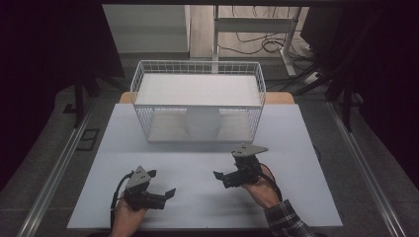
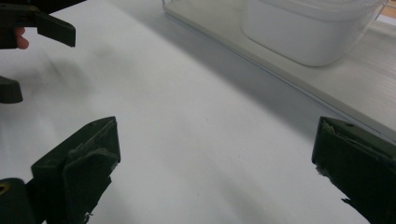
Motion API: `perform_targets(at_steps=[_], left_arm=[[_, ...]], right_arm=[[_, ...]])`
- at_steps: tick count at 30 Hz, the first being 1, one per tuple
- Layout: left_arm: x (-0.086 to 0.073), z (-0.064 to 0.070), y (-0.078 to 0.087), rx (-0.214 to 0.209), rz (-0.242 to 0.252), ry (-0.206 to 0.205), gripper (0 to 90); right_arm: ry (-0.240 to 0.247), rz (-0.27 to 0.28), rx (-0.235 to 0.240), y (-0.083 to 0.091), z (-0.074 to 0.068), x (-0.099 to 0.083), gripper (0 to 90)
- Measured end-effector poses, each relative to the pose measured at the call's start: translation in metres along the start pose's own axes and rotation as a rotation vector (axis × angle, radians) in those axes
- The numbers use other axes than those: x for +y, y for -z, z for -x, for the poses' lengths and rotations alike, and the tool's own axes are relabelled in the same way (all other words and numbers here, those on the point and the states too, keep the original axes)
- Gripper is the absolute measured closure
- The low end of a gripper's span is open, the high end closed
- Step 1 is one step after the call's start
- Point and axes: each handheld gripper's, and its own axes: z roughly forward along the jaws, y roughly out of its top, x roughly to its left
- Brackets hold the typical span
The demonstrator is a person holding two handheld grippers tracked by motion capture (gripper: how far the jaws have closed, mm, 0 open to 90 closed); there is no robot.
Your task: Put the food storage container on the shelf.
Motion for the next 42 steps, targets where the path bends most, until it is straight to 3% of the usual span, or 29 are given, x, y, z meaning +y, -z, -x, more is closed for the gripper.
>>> perform_targets(at_steps=[22,42], left_arm=[[-0.004,0.0,0.009,0.028,-0.013,-0.006,2.0],[-0.01,-0.002,0.03,0.065,-0.006,0.004,2.2]], right_arm=[[-0.022,-0.006,-0.041,0.031,-0.005,-0.027,0.0],[-0.046,0.006,-0.093,0.066,-0.001,-0.049,0.0]])
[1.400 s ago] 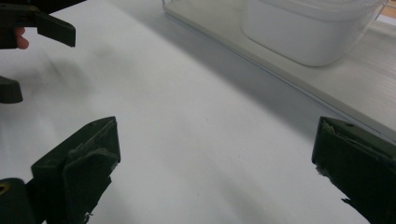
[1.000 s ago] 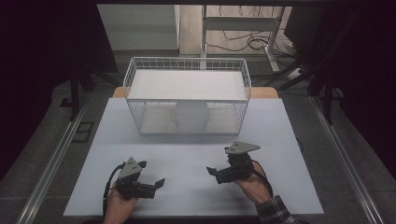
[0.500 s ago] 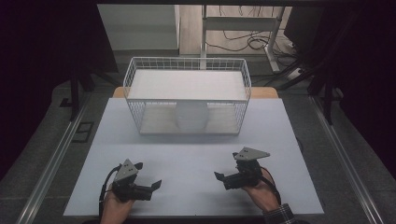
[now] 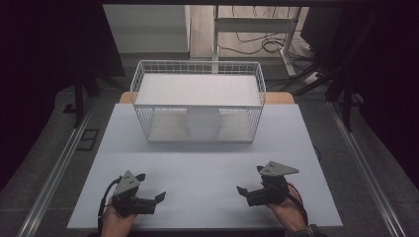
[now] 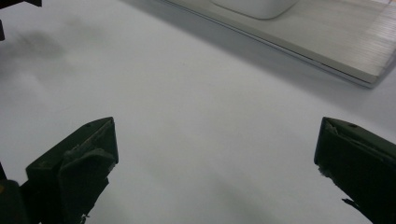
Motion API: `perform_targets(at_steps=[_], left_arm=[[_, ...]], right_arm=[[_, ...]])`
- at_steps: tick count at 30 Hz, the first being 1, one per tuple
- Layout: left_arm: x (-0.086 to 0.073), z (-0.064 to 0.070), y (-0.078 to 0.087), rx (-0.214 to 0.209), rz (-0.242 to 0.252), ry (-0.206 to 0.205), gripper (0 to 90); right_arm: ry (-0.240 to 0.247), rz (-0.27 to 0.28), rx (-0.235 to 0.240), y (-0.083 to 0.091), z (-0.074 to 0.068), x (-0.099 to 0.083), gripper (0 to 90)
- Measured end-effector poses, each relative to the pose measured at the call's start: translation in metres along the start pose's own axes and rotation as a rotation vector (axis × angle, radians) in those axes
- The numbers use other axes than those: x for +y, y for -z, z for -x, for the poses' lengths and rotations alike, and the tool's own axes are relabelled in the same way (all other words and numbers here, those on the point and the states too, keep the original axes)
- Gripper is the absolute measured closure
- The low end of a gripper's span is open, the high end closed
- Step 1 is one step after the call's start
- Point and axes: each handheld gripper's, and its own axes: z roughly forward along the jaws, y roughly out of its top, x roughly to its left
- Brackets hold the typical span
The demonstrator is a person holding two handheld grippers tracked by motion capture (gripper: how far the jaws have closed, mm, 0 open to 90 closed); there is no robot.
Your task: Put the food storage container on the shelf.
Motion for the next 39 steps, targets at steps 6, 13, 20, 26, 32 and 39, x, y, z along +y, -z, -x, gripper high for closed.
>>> perform_targets(at_steps=[6,13,20,26,32,39], left_arm=[[-0.004,-0.002,0.008,0.03,0.001,-0.003,2.1],[-0.009,-0.008,0.018,0.059,0.012,0.016,2.1],[-0.014,-0.012,0.027,0.082,0.021,0.031,2.1],[-0.02,-0.015,0.033,0.098,0.026,0.041,2.1],[-0.025,-0.019,0.037,0.099,0.023,0.055,1.2],[-0.029,-0.021,0.039,0.094,0.017,0.076,0.8]], right_arm=[[-0.016,0.001,-0.02,0.012,0.004,-0.007,0.0],[-0.032,-0.001,-0.05,0.024,0.009,-0.017,0.0],[-0.037,-0.001,-0.096,0.035,0.012,-0.028,0.2],[-0.056,0.001,-0.137,0.044,0.015,-0.039,0.2],[-0.082,-0.006,-0.161,0.051,0.017,-0.052,0.0],[-0.098,-0.029,-0.177,0.055,0.019,-0.065,0.0]])
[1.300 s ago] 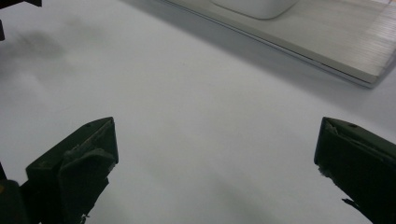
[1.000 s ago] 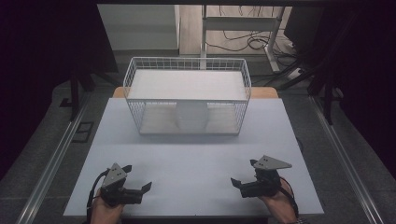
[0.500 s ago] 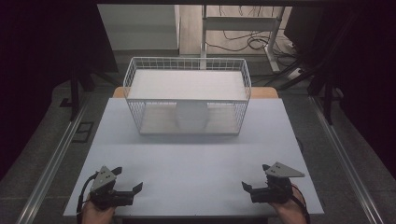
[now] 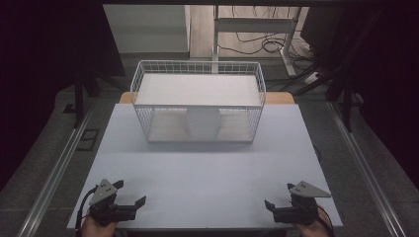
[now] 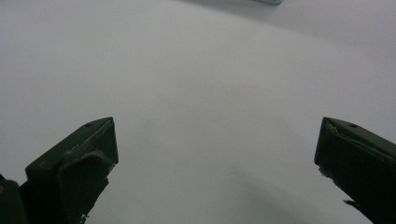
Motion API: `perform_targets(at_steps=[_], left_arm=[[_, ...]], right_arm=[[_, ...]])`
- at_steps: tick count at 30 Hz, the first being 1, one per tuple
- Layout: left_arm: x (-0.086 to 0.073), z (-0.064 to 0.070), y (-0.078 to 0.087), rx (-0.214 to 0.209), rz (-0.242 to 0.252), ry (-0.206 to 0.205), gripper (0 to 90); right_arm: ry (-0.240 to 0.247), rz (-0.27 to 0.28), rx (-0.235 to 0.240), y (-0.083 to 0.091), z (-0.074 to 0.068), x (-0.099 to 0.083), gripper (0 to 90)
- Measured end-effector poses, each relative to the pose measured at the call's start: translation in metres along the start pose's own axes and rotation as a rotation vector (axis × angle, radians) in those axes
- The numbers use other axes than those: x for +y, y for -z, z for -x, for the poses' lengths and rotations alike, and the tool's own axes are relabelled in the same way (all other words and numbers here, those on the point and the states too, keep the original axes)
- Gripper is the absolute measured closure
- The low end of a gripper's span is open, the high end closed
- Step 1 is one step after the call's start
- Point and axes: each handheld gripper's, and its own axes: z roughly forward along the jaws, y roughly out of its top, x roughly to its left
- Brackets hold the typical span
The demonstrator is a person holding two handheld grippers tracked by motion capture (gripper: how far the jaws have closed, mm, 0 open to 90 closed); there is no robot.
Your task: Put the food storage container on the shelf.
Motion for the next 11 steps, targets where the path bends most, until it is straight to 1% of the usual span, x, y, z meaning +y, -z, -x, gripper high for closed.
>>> perform_targets(at_steps=[1,4,8,11], left_arm=[[-0.0003,-0.0003,0.0001,0.0,0.0,0.001,0.9],[-0.0008,-0.0013,0.0004,-0.003,0.005,0.011,0.8],[-0.0009,-0.0023,0.0,-0.002,0.001,0.02,0.9],[-0.0005,-0.0017,-0.0007,0.002,-0.005,0.02,1.1]], right_arm=[[-0.005,0.009,-0.001,0.0012,0.0001,-0.0001,0.0],[-0.018,0.012,-0.001,0.0016,0.0016,-0.0009,0.0],[-0.044,-0.002,0.0,0.0,0.0038,-0.0007,0.4],[-0.03,-0.009,-0.002,-0.0007,0.0028,-0.0006,0.4]])
